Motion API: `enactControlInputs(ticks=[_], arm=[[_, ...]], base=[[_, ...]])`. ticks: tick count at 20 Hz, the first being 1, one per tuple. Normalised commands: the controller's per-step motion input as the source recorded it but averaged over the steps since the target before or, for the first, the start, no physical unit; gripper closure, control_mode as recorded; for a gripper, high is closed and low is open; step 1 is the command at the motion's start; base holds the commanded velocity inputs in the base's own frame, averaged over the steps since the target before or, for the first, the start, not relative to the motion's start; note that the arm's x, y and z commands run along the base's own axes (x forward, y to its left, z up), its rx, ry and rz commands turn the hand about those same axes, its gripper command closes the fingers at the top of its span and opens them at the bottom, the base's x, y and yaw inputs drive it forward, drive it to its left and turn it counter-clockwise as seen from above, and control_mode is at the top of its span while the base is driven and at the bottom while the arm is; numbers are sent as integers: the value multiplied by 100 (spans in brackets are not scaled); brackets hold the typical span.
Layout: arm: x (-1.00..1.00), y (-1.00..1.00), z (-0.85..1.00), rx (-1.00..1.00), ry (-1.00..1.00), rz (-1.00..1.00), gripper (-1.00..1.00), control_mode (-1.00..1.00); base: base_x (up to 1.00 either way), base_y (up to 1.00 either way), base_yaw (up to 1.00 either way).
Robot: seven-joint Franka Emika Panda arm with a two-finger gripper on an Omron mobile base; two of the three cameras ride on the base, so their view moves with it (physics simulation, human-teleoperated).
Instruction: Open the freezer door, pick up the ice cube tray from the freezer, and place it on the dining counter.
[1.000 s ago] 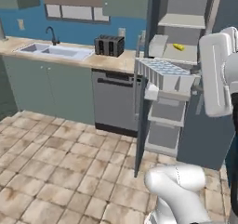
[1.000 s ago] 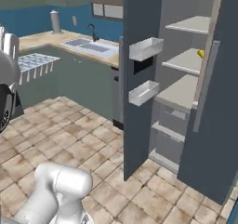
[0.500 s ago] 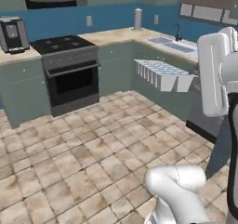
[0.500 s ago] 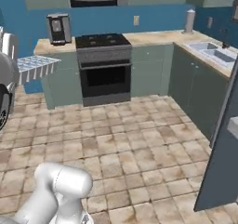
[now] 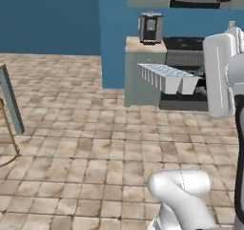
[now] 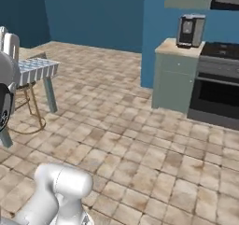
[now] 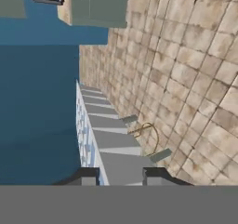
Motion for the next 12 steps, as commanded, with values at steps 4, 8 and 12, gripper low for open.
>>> enactControlInputs(ticks=[4,8,12], arm=[[0,0,0,0,0,0,100,100],[0,0,0,0,0,0,100,100],[0,0,0,0,0,0,100,100]], base=[[0,0,99],[8,0,91],[62,0,65]])
